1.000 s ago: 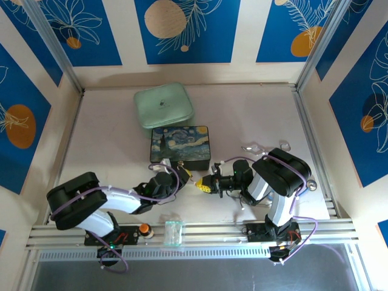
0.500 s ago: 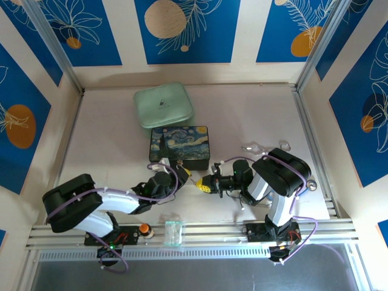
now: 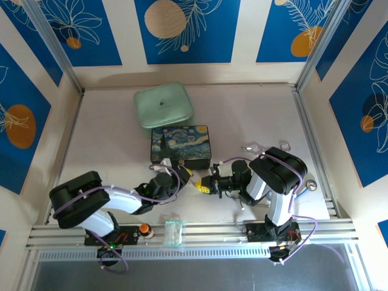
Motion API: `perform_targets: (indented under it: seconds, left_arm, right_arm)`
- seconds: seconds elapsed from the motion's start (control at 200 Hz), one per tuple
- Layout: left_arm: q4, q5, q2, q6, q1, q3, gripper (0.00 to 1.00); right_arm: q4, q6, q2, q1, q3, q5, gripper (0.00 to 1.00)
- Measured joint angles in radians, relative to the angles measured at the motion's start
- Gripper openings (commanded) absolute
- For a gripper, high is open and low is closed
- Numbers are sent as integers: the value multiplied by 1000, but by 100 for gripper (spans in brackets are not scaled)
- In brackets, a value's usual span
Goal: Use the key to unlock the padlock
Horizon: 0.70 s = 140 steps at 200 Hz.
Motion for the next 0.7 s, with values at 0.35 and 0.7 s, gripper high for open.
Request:
perform_targets:
  seconds: [0.35, 0.7]
  left_arm:
    - [33, -10, 3, 16, 0, -31, 0]
    - [110, 9, 3, 153, 1, -32, 0]
  right_arm:
    - [1, 0, 2, -1, -23, -2, 0]
    - [6, 23, 25, -17, -4, -65, 0]
